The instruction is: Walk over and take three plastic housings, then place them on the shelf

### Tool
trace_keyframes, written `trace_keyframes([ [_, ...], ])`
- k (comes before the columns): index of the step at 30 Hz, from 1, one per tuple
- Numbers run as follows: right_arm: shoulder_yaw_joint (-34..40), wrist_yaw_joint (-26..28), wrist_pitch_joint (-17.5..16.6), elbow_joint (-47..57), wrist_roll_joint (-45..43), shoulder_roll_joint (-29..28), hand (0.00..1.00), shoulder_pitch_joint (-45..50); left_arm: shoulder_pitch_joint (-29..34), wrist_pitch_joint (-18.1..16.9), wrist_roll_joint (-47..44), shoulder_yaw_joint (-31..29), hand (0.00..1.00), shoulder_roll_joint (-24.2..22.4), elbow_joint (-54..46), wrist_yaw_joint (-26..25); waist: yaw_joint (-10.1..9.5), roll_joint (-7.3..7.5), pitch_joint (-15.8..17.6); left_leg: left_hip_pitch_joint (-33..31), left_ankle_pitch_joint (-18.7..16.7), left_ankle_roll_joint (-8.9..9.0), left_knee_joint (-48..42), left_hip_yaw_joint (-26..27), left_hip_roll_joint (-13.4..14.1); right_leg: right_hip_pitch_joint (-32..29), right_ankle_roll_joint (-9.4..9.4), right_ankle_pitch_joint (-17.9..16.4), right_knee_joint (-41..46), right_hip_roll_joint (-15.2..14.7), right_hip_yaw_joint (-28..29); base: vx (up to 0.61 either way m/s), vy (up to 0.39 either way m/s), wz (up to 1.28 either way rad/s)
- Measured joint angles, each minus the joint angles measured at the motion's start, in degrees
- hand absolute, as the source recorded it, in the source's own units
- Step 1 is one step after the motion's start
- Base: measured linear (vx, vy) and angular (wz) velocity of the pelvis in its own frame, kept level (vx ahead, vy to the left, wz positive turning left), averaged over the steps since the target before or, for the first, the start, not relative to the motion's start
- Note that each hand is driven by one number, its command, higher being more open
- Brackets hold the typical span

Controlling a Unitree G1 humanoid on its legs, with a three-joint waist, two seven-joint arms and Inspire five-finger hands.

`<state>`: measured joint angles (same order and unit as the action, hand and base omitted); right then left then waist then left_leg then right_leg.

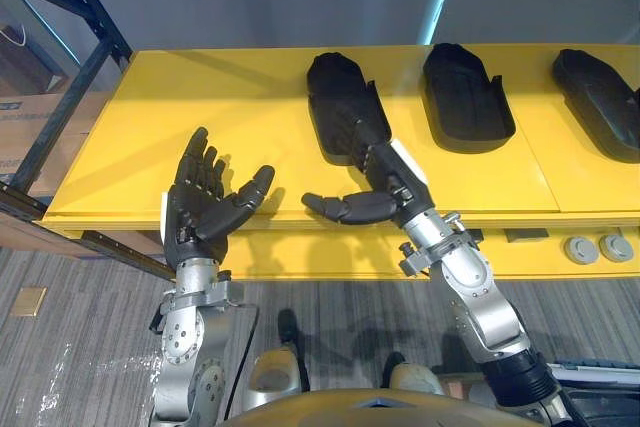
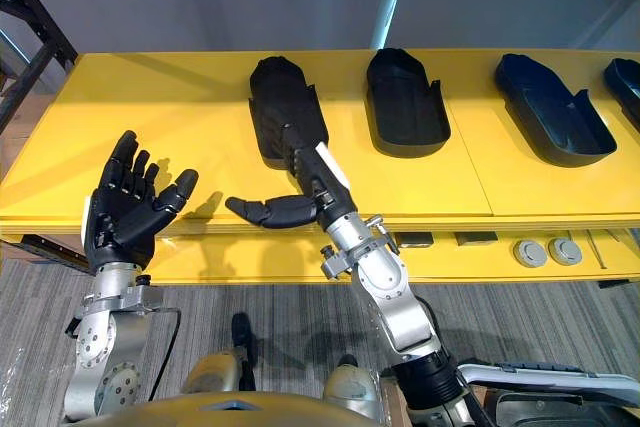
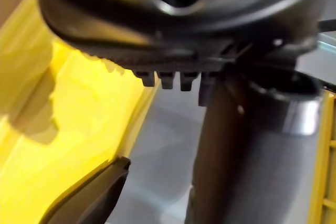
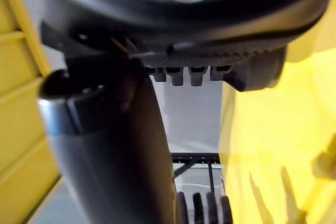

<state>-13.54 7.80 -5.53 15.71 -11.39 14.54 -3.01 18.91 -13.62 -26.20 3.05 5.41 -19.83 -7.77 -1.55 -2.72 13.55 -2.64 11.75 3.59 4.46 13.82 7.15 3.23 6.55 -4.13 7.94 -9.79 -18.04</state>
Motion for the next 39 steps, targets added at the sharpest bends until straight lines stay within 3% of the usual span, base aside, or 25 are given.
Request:
trace_keyframes([
  [4,5.7,-3.7,-4.2,5.2,1.9,-0.9,1.0,0.0,0.5,0.0,0.0,0.6,1.0,0.0,0.0,-0.4,0.28,0.0,0.0,0.1,-0.2,0.04,-0.1,0.7,0.0,-0.4,0.19,0.2,0.0,0.0,1.0,0.02,-0.011,-0.09],
  [11,10.3,-10.0,-4.9,7.2,6.4,-0.9,1.0,0.0,1.1,0.0,0.0,0.7,1.0,0.0,0.0,-0.5,0.44,-0.08,0.0,0.2,-0.2,0.09,-0.2,1.4,0.3,-0.6,0.39,0.3,0.0,0.2,1.2,0.01,-0.013,-0.03],
  [24,10.7,-9.5,2.6,2.4,7.6,-0.7,1.0,-2.6,0.6,-0.2,-0.2,0.6,1.0,0.0,0.7,-2.1,0.25,-1.27,2.6,-2.1,-0.9,0.02,-2.4,0.8,0.5,-2.6,-0.23,-0.3,1.8,0.0,1.5,0.0,-0.001,0.0],
  [33,10.5,-8.8,6.0,0.1,5.4,-0.7,1.0,-2.9,-1.0,-0.2,-0.2,0.5,1.0,0.0,0.7,-2.7,0.24,-0.66,4.3,-3.0,-1.3,0.0,-3.3,0.8,0.7,-3.8,-0.38,-0.7,3.2,-0.2,1.7,0.0,0.0,0.0],
  [39,8.7,-4.2,8.8,-1.5,5.3,-0.7,1.0,-4.0,-1.1,-0.2,-0.2,0.5,1.0,0.0,0.7,-2.7,0.29,-0.49,5.6,-3.0,-1.8,0.25,-4.3,1.1,1.3,-4.1,-0.56,-1.2,4.2,0.0,1.8,0.01,-0.018,-0.03],
])
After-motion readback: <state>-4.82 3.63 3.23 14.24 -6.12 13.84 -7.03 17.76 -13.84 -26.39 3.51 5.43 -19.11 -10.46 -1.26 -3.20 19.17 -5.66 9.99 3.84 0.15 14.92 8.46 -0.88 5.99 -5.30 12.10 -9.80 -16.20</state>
